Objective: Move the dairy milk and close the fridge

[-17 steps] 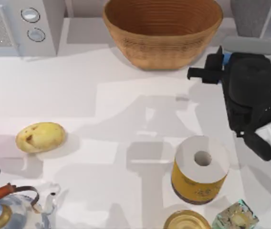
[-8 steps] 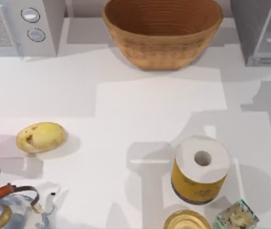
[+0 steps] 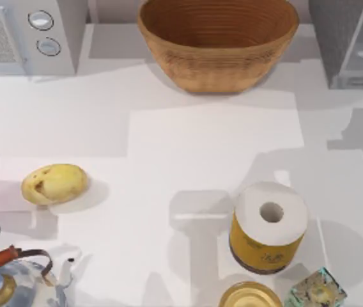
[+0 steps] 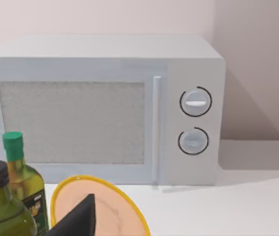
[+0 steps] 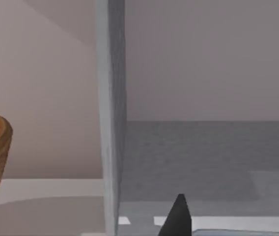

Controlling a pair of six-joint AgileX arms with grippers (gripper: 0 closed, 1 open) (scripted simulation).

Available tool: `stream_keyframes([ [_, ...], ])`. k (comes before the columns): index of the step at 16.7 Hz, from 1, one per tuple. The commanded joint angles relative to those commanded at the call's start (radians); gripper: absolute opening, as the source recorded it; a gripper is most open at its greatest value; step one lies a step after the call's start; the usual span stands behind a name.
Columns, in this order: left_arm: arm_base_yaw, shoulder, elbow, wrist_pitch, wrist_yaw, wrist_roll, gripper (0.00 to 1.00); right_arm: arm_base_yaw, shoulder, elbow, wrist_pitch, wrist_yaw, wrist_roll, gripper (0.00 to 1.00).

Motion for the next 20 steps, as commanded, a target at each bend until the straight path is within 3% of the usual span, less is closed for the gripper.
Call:
stream_keyframes([
  [20, 0.0, 0.0, 0.0, 0.0, 0.0, 0.0, 1.0, -0.207, 0.713, 0.824, -0.178, -0.229, -0.019, 0.0],
])
